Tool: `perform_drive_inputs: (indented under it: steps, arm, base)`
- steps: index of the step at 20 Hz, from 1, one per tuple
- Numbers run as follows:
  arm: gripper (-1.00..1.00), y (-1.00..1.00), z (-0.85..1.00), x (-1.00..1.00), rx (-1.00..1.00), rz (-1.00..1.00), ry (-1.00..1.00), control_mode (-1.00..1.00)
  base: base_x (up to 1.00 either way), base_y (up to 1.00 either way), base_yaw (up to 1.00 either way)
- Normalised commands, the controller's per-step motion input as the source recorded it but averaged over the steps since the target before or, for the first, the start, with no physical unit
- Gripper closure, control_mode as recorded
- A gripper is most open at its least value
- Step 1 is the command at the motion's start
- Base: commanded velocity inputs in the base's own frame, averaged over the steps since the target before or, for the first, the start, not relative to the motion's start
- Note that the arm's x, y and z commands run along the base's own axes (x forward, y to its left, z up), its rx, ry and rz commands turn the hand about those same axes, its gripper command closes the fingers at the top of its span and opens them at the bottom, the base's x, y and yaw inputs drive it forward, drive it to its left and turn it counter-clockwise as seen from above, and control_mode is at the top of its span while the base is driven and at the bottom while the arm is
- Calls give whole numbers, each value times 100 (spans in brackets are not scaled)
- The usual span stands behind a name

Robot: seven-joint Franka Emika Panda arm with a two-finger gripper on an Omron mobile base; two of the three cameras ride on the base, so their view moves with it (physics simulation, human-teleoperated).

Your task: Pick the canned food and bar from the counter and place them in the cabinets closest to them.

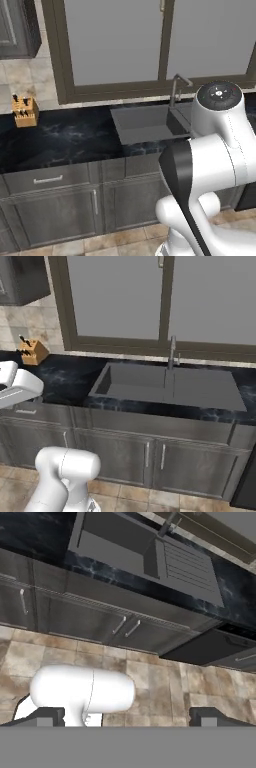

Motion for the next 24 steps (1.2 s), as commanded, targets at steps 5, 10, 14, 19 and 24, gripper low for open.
perform_drive_inputs:
  steps: [5,10,14,19,24]
  arm:
    - [-100,0,0,0,0,0,0,100]
    - [-100,0,0,0,0,0,0,100]
    - [-100,0,0,0,0,0,0,100]
    - [-100,0,0,0,0,0,0,100]
    - [-100,0,0,0,0,0,0,100]
  base:
    - [-8,-71,0]
    - [-9,-71,0]
    - [-9,-72,0]
    - [-9,-73,0]
    - [-6,-70,0]
